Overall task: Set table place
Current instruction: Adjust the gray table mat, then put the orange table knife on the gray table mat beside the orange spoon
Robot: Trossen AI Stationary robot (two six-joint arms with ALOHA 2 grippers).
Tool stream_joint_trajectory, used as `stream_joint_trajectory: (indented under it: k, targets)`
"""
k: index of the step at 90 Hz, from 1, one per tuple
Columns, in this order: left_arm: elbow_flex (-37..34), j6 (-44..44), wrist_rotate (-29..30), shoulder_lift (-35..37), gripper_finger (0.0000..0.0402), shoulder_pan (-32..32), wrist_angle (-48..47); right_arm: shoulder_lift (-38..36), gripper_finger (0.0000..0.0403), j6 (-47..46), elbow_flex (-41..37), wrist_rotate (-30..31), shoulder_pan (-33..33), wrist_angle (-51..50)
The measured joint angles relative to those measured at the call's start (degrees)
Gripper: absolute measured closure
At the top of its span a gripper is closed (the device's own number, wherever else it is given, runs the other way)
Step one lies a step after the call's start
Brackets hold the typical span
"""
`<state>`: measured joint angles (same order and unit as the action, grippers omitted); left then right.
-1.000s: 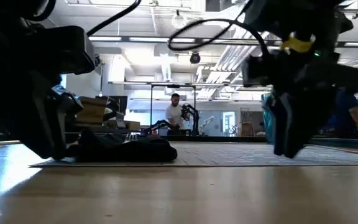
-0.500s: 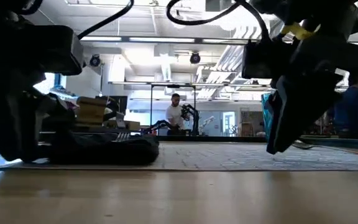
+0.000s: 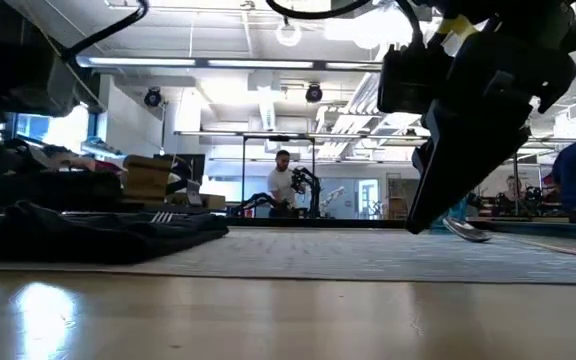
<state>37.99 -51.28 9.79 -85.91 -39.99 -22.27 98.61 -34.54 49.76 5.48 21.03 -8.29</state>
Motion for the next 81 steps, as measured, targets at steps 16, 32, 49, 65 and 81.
stream_joint_trajectory:
  k: [16,32,49,65,81]
  targets:
    - [0.09,-2.45,-0.10,5.58,0.0314,0.02,-0.43,0.00,0.0231,0.36,0.04,-0.04,-0.04,-0.32]
    - [0.21,-13.58,2.00,12.57,0.0314,0.20,-11.69,0.00,0.0231,0.45,0.04,-0.09,-0.41,-1.34]
    - [0.21,-34.52,5.57,16.87,0.0314,0.73,-31.56,0.00,0.0231,0.47,0.07,0.26,-0.41,-1.29]
    - [-1.88,-43.64,-1.49,16.33,0.0314,3.36,-40.79,0.02,0.0231,-0.01,0.09,0.56,-0.41,-0.83]
    - [-4.30,-44.98,-2.26,15.50,0.0314,6.07,-37.65,0.02,0.0231,0.01,0.09,0.89,-0.41,-0.49]
